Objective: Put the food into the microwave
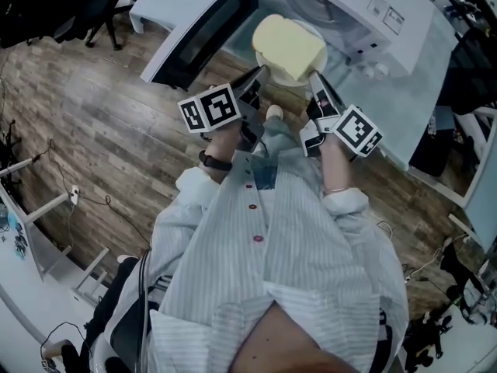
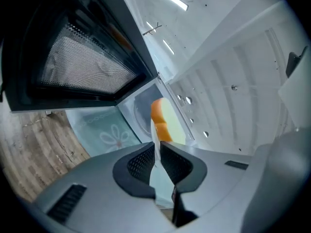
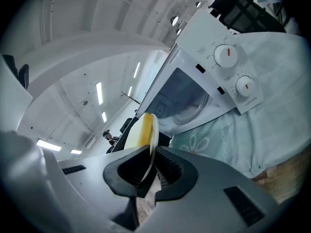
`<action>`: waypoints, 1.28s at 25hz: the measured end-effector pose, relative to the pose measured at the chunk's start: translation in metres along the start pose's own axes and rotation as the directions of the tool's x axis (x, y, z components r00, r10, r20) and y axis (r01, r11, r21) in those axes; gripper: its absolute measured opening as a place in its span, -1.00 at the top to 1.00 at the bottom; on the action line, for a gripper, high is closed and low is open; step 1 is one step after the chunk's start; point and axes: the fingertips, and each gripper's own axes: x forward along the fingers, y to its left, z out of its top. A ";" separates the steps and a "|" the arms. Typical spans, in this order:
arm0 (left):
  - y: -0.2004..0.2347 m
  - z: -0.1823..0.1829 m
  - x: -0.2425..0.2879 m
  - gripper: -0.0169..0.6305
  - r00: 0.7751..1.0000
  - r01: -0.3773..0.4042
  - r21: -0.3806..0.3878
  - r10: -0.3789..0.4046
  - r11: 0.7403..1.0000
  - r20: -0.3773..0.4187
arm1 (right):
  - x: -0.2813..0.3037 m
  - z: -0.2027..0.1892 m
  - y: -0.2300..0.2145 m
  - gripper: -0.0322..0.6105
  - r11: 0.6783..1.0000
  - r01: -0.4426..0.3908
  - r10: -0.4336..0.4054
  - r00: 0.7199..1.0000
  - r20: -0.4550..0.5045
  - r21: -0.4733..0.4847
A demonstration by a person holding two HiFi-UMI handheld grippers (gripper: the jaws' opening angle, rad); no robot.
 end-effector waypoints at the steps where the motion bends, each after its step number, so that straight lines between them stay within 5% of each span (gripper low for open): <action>1: 0.000 0.004 0.006 0.85 1.000 0.000 -0.001 0.000 1.000 -0.001 | 0.004 0.006 -0.001 0.74 1.000 0.000 0.000 1.000 0.000 0.001; 13: 0.005 0.025 0.068 0.84 0.999 -0.024 -0.020 0.024 1.000 -0.027 | 0.038 0.055 -0.029 0.74 1.000 0.021 -0.021 0.999 -0.027 -0.008; 32: 0.020 0.038 0.106 0.84 0.987 -0.005 -0.010 0.004 1.000 -0.159 | 0.057 0.067 -0.052 0.74 0.992 0.111 -0.113 0.993 0.027 0.060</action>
